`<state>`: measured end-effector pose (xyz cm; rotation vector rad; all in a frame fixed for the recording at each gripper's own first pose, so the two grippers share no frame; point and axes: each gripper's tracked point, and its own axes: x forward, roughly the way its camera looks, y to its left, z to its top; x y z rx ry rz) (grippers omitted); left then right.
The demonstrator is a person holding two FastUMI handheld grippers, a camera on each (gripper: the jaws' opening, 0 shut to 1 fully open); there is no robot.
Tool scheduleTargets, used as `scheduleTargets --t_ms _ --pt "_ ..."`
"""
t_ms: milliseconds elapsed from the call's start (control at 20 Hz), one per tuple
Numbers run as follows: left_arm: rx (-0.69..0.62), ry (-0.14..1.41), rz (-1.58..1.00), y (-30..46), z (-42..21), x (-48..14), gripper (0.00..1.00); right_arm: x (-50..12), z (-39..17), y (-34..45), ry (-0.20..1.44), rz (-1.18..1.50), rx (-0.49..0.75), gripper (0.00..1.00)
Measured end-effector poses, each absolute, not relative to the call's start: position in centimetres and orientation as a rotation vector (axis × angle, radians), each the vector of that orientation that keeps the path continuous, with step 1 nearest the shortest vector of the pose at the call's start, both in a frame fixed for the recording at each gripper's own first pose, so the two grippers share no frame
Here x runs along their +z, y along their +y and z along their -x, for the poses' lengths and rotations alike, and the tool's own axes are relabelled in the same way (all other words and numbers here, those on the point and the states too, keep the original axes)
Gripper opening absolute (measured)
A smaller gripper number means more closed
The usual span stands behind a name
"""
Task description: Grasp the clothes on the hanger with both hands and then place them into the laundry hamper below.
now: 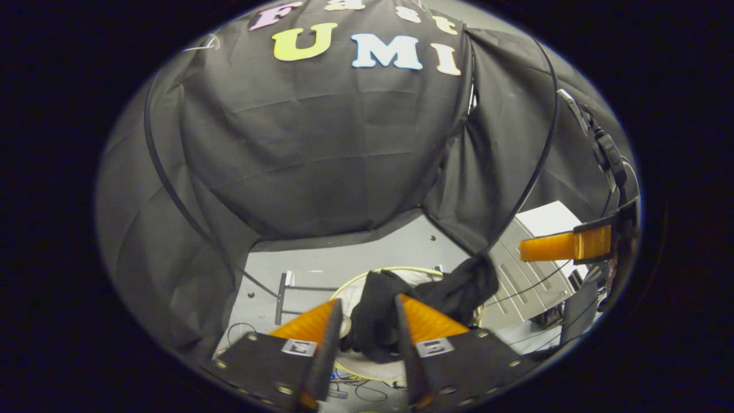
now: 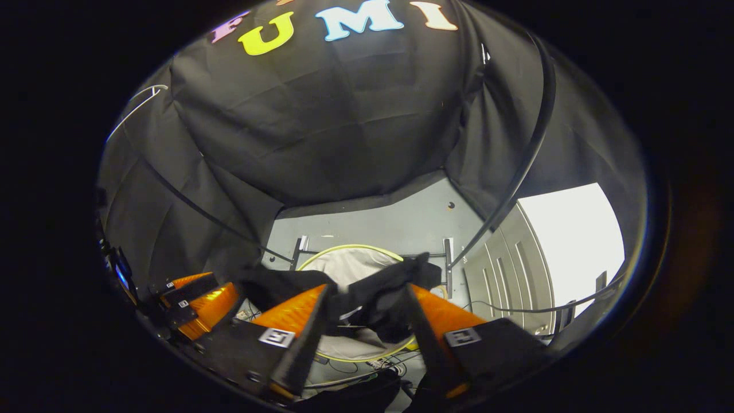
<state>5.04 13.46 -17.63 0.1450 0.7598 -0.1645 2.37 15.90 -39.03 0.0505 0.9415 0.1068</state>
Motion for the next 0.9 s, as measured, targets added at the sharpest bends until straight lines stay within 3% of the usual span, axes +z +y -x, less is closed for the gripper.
scheduleTargets --t_ms 100,650,900 --pt "-0.154 0.741 -0.152 13.4 -5.0 -16.1 0.83 -38.4 -2.1 15.2 0.929 -0.04 0.101 0.99" --pt "-0.181 0.595 -0.18 8.4 -7.3 -7.3 0.84 -32.5 -1.1 7.0 0.788 -0.073 -0.058 0.98" --pt "-0.147 0.491 -0.202 5.2 -8.1 -0.2 0.84 -27.4 -1.7 3.4 0.686 -0.088 -0.05 0.98"
